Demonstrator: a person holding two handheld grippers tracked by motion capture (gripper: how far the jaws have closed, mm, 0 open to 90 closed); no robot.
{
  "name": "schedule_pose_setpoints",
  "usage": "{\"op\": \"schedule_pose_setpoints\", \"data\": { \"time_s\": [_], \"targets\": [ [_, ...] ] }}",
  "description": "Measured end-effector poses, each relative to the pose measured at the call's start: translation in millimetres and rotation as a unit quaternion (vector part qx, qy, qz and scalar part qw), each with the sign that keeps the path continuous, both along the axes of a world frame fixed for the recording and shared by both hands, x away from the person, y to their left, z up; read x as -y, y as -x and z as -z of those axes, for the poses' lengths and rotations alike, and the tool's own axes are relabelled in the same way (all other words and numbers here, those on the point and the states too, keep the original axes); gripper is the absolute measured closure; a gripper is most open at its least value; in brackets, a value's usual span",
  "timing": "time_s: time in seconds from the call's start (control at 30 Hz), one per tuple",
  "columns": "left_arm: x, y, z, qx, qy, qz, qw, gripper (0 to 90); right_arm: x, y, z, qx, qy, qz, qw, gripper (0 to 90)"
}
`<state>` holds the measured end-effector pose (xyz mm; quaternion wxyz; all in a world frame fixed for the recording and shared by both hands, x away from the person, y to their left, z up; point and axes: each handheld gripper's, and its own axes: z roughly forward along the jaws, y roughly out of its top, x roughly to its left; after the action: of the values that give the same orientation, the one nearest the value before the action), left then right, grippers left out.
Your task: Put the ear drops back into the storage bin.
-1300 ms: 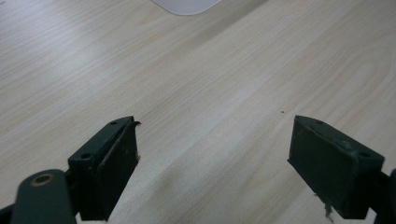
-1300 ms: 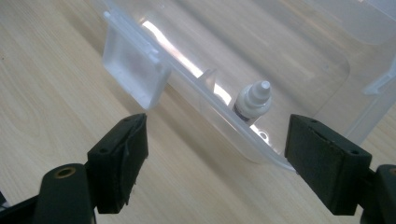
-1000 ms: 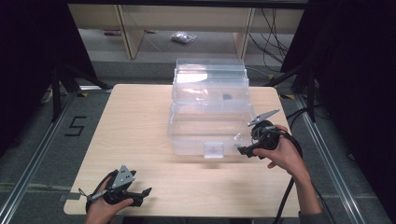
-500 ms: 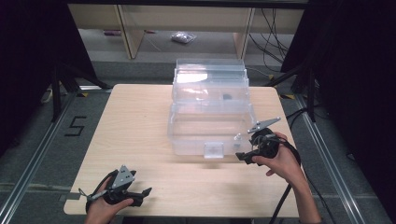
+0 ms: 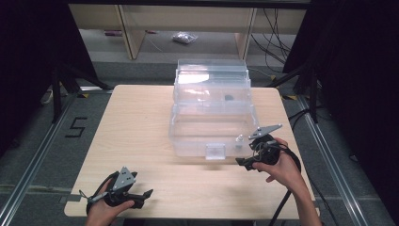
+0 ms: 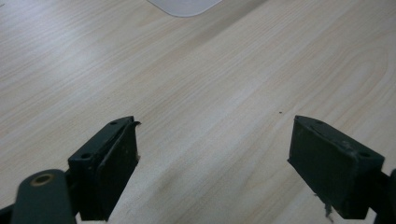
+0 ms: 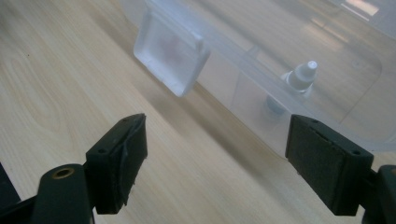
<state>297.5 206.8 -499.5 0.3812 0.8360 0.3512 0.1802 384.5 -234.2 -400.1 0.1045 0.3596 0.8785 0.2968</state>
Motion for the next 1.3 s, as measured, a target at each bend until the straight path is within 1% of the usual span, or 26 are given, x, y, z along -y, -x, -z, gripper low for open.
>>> {"op": "schedule_pose_setpoints", "data": {
  "time_s": [0.07,0.1,0.13,0.17,0.2,0.23,0.27,0.37,0.4,0.47,0.53,0.6,0.67,0.73,0.77,0.83,0.97,1.0,1.03,1.07,1.13,1.17,1.2,1.23,1.27,1.3],
  "targets": [
    [-0.4,-0.3,0.1,0.001,-0.006,0.0,1.0,15.0,0.3,1.3,1.8,0.003,-0.002,0.005,1.0,21.8],
    [-0.3,-0.4,0.0,0.001,-0.005,-0.001,1.0,15.1,0.5,1.0,3.2,0.013,-0.005,0.001,0.9999,21.8],
    [-0.3,-0.4,0.1,0.002,-0.004,-0.001,1.0,15.0,1.7,1.0,2.4,0.012,0.001,-0.005,0.9999,21.7],
    [-0.2,-0.3,0.0,0.002,-0.005,-0.001,1.0,15.1,0.4,3.4,1.9,-0.003,-0.006,0.01,0.9999,21.7],
    [-0.1,-0.2,0.0,0.001,-0.005,-0.001,1.0,15.0,0.5,4.0,1.8,-0.003,-0.005,0.012,0.9999,21.7],
    [0.2,0.1,0.0,0.001,-0.002,0.0,1.0,15.0,1.4,3.3,3.6,0.011,-0.004,0.002,0.9999,21.6],
    [0.2,0.1,0.0,0.0,-0.001,0.001,1.0,15.0,1.5,3.6,3.8,0.006,-0.005,0.002,1.0,21.6],
    [-0.9,-0.6,-1.1,-0.005,-0.007,0.003,1.0,15.1,2.4,4.2,5.2,0.024,-0.005,-0.009,0.9997,21.6],
    [-1.0,-0.5,-1.1,-0.005,-0.007,0.004,1.0,15.0,0.9,6.8,6.8,0.017,-0.012,0.002,0.9998,21.6],
    [-1.0,-0.6,-1.1,-0.005,-0.007,0.003,1.0,15.1,2.2,8.6,6.4,0.006,-0.008,0.004,0.9999,21.3],
    [-1.0,-0.4,-1.3,-0.005,-0.008,0.004,0.9999,15.1,2.3,10.7,8.9,0.004,-0.011,0.015,0.9998,21.2],
    [0.7,0.6,-0.2,0.002,0.004,-0.002,1.0,15.0,3.2,11.9,10.2,-0.001,-0.011,0.015,0.9998,21.2],
    [0.0,0.2,-0.6,0.003,-0.002,-0.001,1.0,15.1,3.5,13.2,13.1,0.006,-0.015,0.01,0.9998,21.2],
    [-0.1,0.2,-0.6,0.003,-0.003,-0.001,1.0,15.1,2.3,17.2,14.5,0.0,-0.021,0.019,0.9996,21.2],
    [0.6,0.6,-0.4,0.002,0.003,-0.002,1.0,15.0,3.9,15.8,15.5,0.011,-0.017,0.009,0.9998,21.2],
    [0.7,0.6,-0.4,0.003,0.004,-0.002,1.0,15.0,3.6,17.2,17.3,0.017,-0.023,-0.001,0.9996,21.2],
    [0.7,0.7,-0.6,0.003,0.003,-0.001,1.0,15.0,4.0,19.7,24.6,0.031,-0.025,-0.007,0.9992,21.1],
    [1.4,0.8,-0.2,0.004,0.008,-0.003,1.0,15.1,4.3,21.9,23.8,0.018,-0.025,0.003,0.9995,21.0],
    [1.3,0.8,-0.2,0.003,0.007,-0.003,1.0,15.0,4.1,21.7,26.8,0.024,-0.031,0.002,0.9992,21.0],
    [0.9,0.7,-0.5,0.003,0.004,-0.001,1.0,15.0,5.7,21.2,28.0,0.026,-0.026,-0.007,0.9993,21.0],
    [1.0,0.7,-0.4,0.003,0.004,-0.002,1.0,15.1,5.3,25.3,29.2,0.016,-0.032,0.014,0.9993,20.8],
    [1.4,0.8,-0.1,0.003,0.008,-0.003,1.0,15.1,7.4,23.1,31.2,0.028,-0.026,-0.002,0.9993,20.7],
    [1.4,0.8,-0.2,0.004,0.007,-0.002,1.0,15.1,7.3,23.7,33.7,0.032,-0.03,0.0,0.999,20.6],
    [1.5,0.8,-0.1,0.003,0.008,-0.002,1.0,15.1,7.0,26.2,33.5,0.02,-0.031,0.013,0.9992,20.2],
    [1.5,0.8,-0.2,0.003,0.008,-0.002,1.0,15.1,7.6,25.4,36.9,0.028,-0.028,0.006,0.9992,20.1],
    [0.7,0.6,-0.6,0.003,0.003,0.0,1.0,15.1,8.7,24.8,36.9,0.021,-0.025,-0.004,0.9995,20.1]
  ]
}}
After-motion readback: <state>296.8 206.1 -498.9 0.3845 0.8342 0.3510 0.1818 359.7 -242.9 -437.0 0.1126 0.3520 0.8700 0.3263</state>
